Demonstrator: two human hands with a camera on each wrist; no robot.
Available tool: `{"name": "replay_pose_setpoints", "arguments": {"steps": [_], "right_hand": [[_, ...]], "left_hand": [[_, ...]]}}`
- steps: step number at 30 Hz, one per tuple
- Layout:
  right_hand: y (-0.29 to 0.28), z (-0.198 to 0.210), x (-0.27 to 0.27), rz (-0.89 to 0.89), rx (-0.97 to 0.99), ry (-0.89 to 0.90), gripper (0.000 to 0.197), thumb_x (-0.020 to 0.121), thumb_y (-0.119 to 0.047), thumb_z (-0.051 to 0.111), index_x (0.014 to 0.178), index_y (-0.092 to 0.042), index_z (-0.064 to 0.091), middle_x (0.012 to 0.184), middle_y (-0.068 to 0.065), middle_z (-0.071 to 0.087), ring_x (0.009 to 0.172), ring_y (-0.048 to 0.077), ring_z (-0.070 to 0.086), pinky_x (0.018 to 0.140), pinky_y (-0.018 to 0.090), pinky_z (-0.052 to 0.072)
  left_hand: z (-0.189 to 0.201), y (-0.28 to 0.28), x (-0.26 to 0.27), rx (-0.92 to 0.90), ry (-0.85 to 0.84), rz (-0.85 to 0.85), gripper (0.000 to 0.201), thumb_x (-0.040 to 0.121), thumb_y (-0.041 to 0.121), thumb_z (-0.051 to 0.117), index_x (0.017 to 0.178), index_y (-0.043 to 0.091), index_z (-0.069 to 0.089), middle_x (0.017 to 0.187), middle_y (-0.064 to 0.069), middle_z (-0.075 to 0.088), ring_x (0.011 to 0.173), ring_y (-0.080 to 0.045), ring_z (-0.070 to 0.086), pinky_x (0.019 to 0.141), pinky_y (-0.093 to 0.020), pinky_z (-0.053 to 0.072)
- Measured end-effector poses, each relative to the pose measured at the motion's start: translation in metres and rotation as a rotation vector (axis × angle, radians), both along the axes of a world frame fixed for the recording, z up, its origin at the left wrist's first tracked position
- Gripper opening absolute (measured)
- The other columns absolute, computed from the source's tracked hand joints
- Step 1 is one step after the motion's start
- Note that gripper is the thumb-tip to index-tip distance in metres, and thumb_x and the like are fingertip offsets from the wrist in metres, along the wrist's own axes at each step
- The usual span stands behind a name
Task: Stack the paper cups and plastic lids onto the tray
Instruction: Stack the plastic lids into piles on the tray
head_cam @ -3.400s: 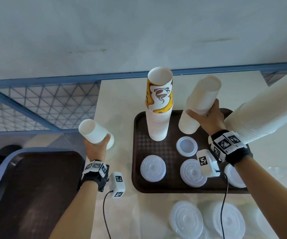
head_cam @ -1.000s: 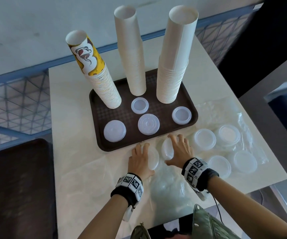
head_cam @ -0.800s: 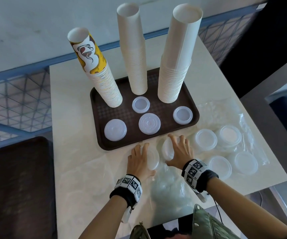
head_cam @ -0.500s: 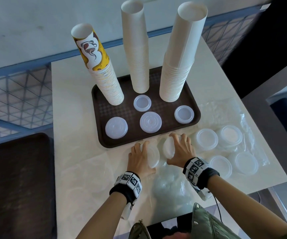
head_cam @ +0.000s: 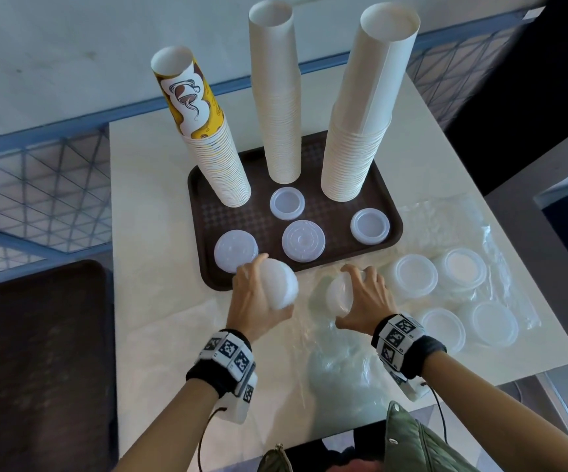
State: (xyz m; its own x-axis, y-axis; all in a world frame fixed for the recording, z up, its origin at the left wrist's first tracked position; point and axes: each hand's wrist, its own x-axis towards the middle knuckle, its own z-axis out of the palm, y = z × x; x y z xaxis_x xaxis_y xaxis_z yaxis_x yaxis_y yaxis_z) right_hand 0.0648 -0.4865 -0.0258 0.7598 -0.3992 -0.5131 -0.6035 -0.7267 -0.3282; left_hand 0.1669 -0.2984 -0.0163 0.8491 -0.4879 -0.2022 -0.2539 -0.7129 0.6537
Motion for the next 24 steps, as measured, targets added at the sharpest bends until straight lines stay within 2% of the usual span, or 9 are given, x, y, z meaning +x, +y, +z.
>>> {"name": "replay_pose_setpoints", "arguments": {"steps": [3, 7, 14, 24], "right_hand": [[-0.001, 0.0, -0.002, -0.002, 0.0, -0.003, 0.103, 0.048, -0.042, 0.082, 0.133, -0.027, 0.026, 0.124, 0.01, 0.034, 0.113, 0.03, 0.041, 0.094, 0.038, 0.044], [-0.002, 0.001, 0.0, -0.008, 0.008, -0.013, 0.103, 0.049, -0.041, 0.081, 0.135, -0.028, 0.025, 0.124, 0.009, 0.034, 0.114, 0.03, 0.041, 0.094, 0.037, 0.043], [-0.003, -0.001, 0.001, -0.017, -0.003, -0.001, 0.102, 0.05, -0.039, 0.079, 0.136, -0.028, 0.027, 0.123, 0.009, 0.035, 0.115, 0.031, 0.041, 0.095, 0.038, 0.043], [0.001, -0.004, 0.001, -0.014, -0.027, 0.025, 0.104, 0.052, -0.039, 0.079, 0.139, -0.026, 0.024, 0.125, 0.01, 0.034, 0.116, 0.032, 0.04, 0.095, 0.038, 0.041]], "left_hand": [[0.007, 0.002, 0.031, -0.003, -0.05, 0.181, 0.101, 0.053, 0.025, 0.085, 0.137, 0.015, 0.029, 0.124, -0.015, 0.04, 0.115, -0.031, 0.039, 0.095, -0.038, 0.035], [0.009, 0.002, 0.072, 0.056, 0.005, 0.342, 0.101, 0.059, 0.024, 0.082, 0.14, 0.021, 0.023, 0.129, -0.016, 0.036, 0.12, -0.034, 0.036, 0.097, -0.043, 0.037], [-0.007, -0.008, 0.098, 0.228, 0.042, 0.33, 0.097, 0.06, 0.026, 0.08, 0.137, 0.025, 0.022, 0.13, -0.014, 0.033, 0.12, -0.034, 0.036, 0.09, -0.045, 0.042], [-0.028, -0.005, 0.089, 0.264, 0.016, 0.292, 0.103, 0.056, 0.025, 0.083, 0.139, 0.023, 0.023, 0.128, -0.015, 0.032, 0.116, -0.035, 0.037, 0.085, -0.044, 0.045]]}}
